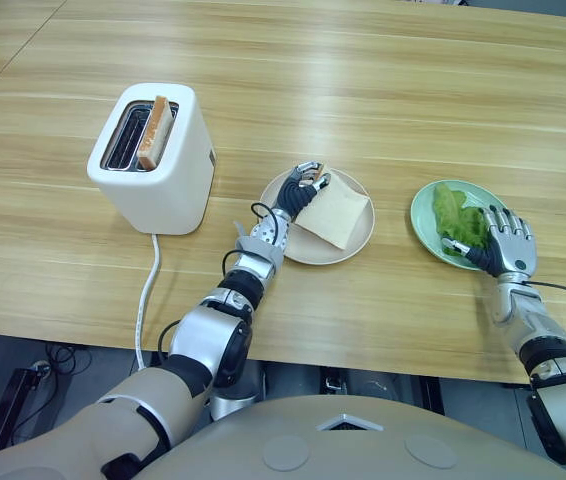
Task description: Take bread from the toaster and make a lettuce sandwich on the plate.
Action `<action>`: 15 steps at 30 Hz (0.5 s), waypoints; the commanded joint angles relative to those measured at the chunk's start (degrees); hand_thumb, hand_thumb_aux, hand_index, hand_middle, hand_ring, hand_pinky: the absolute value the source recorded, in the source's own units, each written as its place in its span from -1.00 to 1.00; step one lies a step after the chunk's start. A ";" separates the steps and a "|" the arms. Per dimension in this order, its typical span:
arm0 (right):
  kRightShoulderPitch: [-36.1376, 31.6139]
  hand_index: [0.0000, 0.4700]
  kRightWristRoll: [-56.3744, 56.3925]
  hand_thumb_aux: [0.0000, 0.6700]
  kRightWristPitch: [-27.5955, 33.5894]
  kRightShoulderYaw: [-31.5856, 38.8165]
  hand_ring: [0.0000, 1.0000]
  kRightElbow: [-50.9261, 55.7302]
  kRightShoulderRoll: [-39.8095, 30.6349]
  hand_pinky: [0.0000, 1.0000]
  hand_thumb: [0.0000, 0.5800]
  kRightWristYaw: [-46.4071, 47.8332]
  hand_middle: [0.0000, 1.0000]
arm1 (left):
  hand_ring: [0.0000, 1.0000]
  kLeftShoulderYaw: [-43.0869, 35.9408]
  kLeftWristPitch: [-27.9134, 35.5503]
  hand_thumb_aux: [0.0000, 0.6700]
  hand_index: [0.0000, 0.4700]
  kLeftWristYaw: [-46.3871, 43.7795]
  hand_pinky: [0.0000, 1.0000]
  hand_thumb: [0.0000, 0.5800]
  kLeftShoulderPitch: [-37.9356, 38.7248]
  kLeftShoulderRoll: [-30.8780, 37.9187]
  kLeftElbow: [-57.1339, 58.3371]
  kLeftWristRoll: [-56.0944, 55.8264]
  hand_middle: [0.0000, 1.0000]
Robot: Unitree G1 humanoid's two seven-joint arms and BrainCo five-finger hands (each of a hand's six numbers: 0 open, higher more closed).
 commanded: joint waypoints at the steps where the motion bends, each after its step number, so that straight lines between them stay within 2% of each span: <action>1: 0.02 -0.18 -0.14 -0.16 0.68 1.69 -1.00 0.53 -0.66 -1.00 0.33 -0.20 -1.00 | 0.40 -1.29 -0.11 -0.04 -0.06 2.83 0.40 0.46 0.13 0.49 -1.10 2.32 0.40; 2: -0.05 0.00 -0.11 0.02 0.77 1.92 -1.00 0.65 -0.64 -1.00 0.52 -0.22 -1.00 | 0.32 -1.67 -0.20 -0.11 -0.12 3.74 0.32 0.39 0.10 0.72 -1.20 3.02 0.32; 3: -0.12 0.00 -0.07 0.02 0.84 2.12 -1.00 0.78 -0.62 -1.00 0.52 -0.25 -1.00 | 0.32 -2.10 -0.32 -0.11 -0.12 4.75 0.32 0.39 0.08 1.01 -1.32 3.83 0.32; 4: -0.15 0.09 0.02 0.11 0.91 2.30 -1.00 0.87 -0.63 -1.00 0.61 -0.32 -1.00 | 0.09 -2.38 -0.42 -0.13 -0.15 5.51 0.09 0.36 0.07 1.18 -1.39 4.41 0.09; 6: -0.13 0.14 0.15 0.17 1.02 2.58 -1.00 0.79 -0.62 -1.00 0.65 -0.53 -1.00 | 0.04 -2.81 -0.52 -0.13 -0.15 6.56 0.04 0.36 0.11 1.44 -1.55 5.16 0.04; 8: -0.10 0.48 0.21 0.51 1.03 2.79 -1.00 0.34 -0.61 -1.00 0.88 -0.99 -1.00 | -0.15 -3.14 -0.72 -0.13 -0.15 7.53 -0.15 0.36 0.27 1.74 -1.88 5.76 -0.15; 9: -0.06 0.59 0.26 0.62 0.99 2.83 -1.00 0.12 -0.64 -1.00 0.93 -1.33 -1.00 | -0.17 -3.26 -0.81 -0.10 -0.12 7.87 -0.17 0.40 0.37 1.87 -2.06 5.93 -0.17; 10: -0.02 0.59 0.26 0.62 0.97 2.83 -1.00 -0.18 -0.70 -1.00 0.93 -1.72 -1.00 | -0.17 -3.34 -0.89 -0.10 -0.12 8.19 -0.17 0.40 0.50 2.00 -2.27 6.09 -0.17; 13: 0.18 0.93 0.29 0.98 0.87 2.64 -1.00 -1.43 -0.93 -1.00 1.00 -2.72 -1.00 | -0.29 -3.43 -1.08 -0.09 -0.11 9.08 -0.29 0.41 0.98 2.33 -2.99 6.58 -0.29; 15: 0.50 0.96 0.30 1.00 0.89 2.31 -1.00 -2.59 -1.18 -1.00 1.00 -3.70 -1.00 | -0.33 -3.56 -1.18 -0.13 -0.15 9.89 -0.33 0.36 1.32 2.61 -3.60 7.00 -0.33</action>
